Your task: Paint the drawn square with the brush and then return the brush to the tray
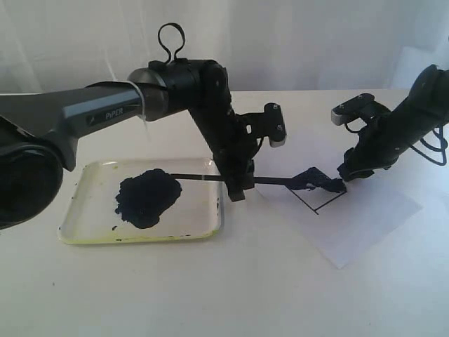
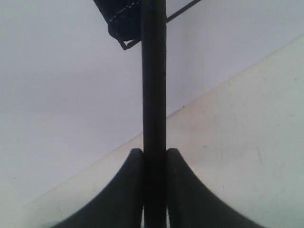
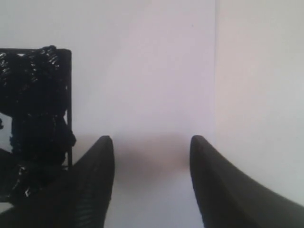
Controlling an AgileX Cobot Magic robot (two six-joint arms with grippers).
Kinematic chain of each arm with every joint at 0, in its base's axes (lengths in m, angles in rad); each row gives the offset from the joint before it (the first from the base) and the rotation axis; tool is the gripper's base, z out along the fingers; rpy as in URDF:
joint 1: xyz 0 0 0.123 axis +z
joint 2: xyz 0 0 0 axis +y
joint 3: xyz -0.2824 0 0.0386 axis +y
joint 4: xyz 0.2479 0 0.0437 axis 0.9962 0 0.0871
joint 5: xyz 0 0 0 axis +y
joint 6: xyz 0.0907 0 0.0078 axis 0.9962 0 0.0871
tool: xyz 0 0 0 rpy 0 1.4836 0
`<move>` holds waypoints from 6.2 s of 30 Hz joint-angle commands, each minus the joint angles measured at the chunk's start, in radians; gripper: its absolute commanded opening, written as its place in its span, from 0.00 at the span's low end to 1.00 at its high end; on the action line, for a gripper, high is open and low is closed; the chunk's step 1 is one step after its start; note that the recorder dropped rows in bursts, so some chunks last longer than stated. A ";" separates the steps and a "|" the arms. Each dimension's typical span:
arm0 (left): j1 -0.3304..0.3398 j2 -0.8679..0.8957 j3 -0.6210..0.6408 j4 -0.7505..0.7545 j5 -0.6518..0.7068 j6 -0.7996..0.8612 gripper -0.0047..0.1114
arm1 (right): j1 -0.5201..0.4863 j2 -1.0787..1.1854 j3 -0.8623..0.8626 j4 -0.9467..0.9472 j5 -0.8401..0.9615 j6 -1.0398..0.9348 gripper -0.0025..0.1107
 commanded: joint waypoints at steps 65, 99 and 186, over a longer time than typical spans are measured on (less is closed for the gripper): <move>0.002 -0.004 -0.006 0.123 0.219 -0.079 0.04 | 0.000 0.018 0.004 -0.015 0.000 -0.004 0.44; 0.004 -0.022 -0.004 0.174 0.313 -0.123 0.04 | 0.000 0.018 0.004 -0.015 0.001 -0.004 0.44; 0.000 -0.033 -0.006 0.344 0.165 -0.225 0.04 | 0.000 0.018 0.004 -0.013 0.003 -0.012 0.44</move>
